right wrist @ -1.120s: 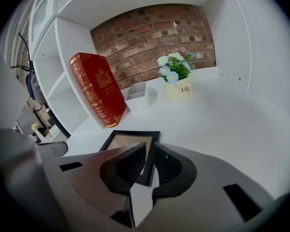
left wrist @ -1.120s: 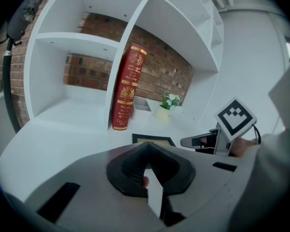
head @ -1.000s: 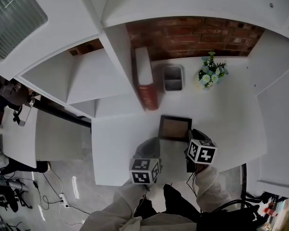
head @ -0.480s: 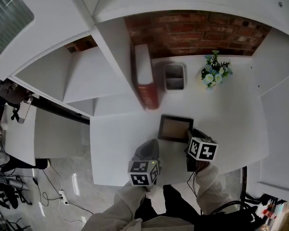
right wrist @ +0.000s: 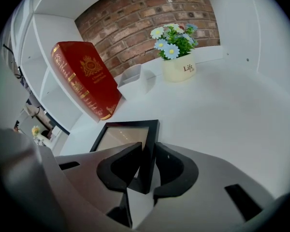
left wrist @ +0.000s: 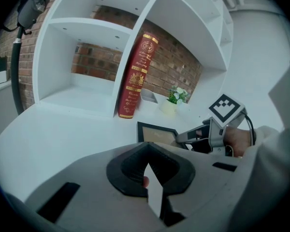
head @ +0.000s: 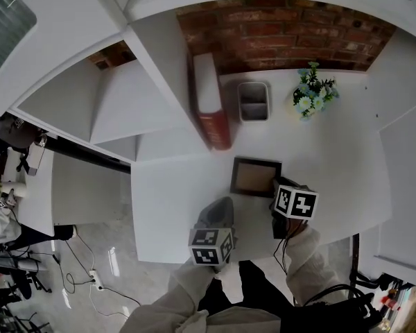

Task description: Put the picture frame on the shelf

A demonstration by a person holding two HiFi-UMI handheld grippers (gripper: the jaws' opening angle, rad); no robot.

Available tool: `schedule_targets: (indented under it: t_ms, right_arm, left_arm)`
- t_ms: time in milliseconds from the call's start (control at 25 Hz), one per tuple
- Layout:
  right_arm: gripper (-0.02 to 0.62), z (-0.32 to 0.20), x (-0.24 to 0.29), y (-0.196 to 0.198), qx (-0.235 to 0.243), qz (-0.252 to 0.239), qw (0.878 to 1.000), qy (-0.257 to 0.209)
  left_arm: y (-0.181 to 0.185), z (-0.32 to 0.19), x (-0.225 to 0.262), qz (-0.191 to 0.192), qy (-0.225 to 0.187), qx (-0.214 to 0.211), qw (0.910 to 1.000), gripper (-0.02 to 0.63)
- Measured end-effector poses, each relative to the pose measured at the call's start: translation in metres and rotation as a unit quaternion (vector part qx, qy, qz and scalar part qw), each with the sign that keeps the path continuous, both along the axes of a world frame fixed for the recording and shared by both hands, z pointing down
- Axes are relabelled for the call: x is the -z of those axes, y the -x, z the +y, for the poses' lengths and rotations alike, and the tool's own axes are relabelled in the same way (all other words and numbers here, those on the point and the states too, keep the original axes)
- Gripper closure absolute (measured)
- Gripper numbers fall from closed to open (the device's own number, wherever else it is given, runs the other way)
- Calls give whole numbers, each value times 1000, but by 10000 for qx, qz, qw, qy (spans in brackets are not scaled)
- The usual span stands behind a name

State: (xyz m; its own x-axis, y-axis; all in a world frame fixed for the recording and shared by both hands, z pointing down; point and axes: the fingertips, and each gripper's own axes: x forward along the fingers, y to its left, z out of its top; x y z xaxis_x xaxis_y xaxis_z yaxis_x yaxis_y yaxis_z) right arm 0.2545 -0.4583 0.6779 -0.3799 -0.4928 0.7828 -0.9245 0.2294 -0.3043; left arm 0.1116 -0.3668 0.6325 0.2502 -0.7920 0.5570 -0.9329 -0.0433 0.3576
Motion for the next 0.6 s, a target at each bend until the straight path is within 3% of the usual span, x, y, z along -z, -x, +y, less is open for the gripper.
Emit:
schedule_targets:
  t_ms: [400, 600]
  right_arm:
    - [511, 0, 0, 0, -106, -86, 9999, -45]
    - [518, 3, 1, -1, -390, -309, 9987, -60]
  left_arm:
    - [8, 8, -3, 1, 68, 38, 10000, 603]
    - [15, 13, -1, 0, 83, 121, 9999, 603]
